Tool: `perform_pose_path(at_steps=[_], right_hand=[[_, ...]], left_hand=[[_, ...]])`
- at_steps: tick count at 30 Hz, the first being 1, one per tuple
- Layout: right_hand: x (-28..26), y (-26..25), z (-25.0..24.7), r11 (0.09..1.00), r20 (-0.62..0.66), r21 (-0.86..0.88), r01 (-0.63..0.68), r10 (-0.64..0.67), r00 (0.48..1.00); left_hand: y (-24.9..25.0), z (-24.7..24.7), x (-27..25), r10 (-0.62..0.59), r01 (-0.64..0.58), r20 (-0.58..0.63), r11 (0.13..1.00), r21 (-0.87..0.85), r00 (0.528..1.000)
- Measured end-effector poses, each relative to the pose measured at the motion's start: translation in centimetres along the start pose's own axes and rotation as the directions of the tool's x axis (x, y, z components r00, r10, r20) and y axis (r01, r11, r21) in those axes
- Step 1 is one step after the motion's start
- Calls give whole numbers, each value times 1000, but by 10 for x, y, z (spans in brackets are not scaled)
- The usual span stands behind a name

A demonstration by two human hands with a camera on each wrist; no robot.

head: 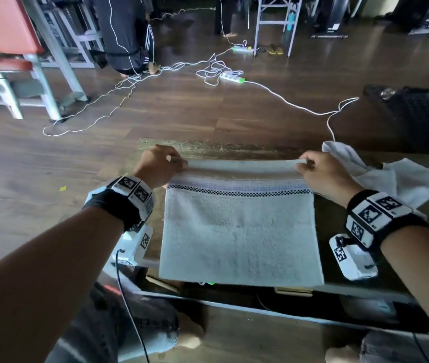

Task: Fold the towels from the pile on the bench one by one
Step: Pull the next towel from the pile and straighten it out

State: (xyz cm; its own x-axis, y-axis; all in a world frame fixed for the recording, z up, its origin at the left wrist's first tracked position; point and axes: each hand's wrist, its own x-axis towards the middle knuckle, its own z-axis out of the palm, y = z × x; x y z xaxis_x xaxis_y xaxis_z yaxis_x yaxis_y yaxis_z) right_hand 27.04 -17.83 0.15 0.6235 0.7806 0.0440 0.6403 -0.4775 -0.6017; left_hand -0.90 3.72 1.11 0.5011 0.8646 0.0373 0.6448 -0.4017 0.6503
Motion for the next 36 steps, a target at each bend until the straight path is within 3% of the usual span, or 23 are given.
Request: perform_pose_path(at_steps=[5, 8, 12, 15, 18, 25, 31, 33, 36], right_hand=[[63, 5, 24, 995, -16, -49, -84, 83, 996], [83, 13, 42, 989, -37, -115, -96, 92, 995], [86, 22, 65, 978, 21, -210, -11, 16, 1000], [81, 21, 67, 966, 73, -258, 24, -5, 997], [69, 15, 57, 976, 75, -217, 9, 8, 997], [16, 3, 15, 988, -43, -95, 124, -128, 991], [-53, -8, -1, 971, -98, 34, 237, -233, 968], [-72, -11, 5, 958, -57, 68, 278, -275, 960], [-94, -13, 15, 935, 4, 112, 337, -339, 941]], left_hand=[[-7, 31, 51, -35, 39, -66, 997, 66, 997], [-16, 52, 69, -44, 46, -28, 994, 104, 999], [-26, 71, 70, 18, -23, 25, 977, 210, 1000], [-28, 71, 63, 62, -63, 14, 980, 186, 998], [-23, 62, 54, 71, -77, 40, 983, 168, 997], [-1, 21, 12, 116, -116, 1, 990, 77, 993], [8, 4, -40, -9, -12, 158, 991, 131, 987], [18, 10, -62, 42, -54, 168, 996, 67, 985], [40, 29, -94, 209, -209, 208, 978, -25, 955]])
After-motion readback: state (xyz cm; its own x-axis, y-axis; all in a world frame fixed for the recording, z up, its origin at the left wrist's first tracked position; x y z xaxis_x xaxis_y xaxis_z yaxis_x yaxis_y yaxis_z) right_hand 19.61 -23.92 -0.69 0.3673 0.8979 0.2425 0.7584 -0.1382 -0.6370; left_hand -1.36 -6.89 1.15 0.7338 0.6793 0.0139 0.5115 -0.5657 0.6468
